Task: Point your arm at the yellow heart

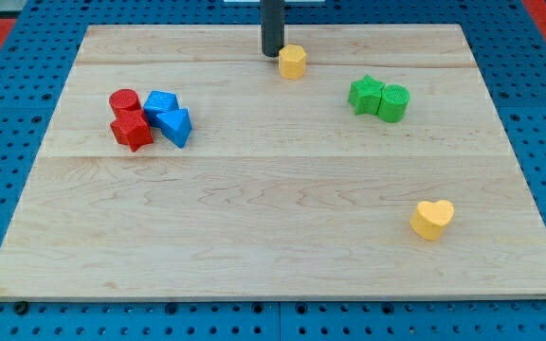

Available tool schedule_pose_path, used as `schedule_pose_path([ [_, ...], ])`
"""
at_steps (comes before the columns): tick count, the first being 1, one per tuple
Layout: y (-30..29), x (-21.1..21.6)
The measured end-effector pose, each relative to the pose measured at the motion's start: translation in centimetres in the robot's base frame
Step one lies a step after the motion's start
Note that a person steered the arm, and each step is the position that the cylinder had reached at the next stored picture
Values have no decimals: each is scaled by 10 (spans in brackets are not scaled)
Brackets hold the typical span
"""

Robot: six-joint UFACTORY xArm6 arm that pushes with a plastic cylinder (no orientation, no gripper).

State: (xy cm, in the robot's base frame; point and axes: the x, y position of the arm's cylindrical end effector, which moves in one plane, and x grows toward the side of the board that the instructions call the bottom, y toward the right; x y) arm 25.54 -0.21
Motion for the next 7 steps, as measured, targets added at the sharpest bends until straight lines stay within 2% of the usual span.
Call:
schedule_pose_path([
  [1,0,17],
  [3,62,60],
  [5,34,92],
  [6,7,128],
  [7,21,190],
])
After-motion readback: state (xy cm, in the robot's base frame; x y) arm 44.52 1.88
